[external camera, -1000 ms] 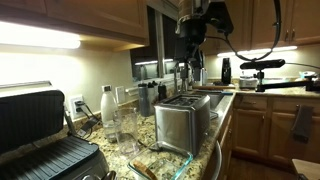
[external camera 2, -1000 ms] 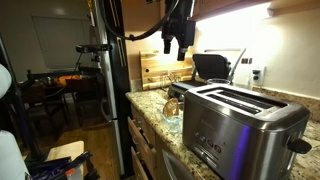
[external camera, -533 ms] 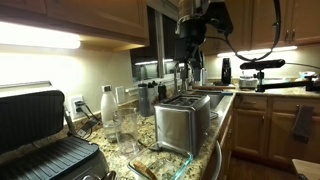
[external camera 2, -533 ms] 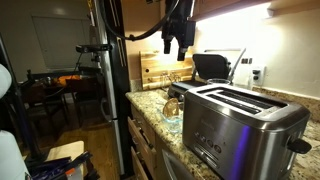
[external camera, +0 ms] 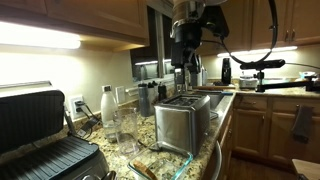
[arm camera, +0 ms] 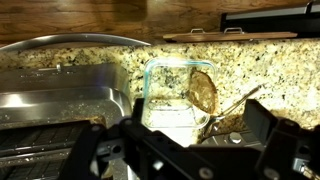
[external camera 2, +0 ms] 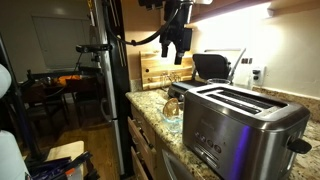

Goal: Put the slice of bread in the toaster

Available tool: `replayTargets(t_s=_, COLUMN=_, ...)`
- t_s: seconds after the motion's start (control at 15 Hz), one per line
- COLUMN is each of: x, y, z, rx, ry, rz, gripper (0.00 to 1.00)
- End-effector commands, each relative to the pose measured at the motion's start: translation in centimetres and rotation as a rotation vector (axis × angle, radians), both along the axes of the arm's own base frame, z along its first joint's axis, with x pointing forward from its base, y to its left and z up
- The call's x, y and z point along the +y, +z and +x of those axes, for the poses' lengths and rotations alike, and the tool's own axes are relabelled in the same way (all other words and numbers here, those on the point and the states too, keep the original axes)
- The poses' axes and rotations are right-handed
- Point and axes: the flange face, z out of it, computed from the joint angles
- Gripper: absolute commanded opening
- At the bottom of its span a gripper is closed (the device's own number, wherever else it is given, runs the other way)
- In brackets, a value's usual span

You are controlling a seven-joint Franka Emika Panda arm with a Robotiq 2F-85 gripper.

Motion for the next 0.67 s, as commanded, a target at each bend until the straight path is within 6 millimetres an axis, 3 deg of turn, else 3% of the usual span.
replayTargets(t_s=0.0, x=1.5, y=-0.7, z=1.1, rx=0.015, ry=0.039, rz=0.02, gripper=1.0)
replayTargets(t_s=0.6, x=6.2, y=-4.4, z=3.5, rx=0.073, ry=0.098, rz=0.051, gripper=1.0)
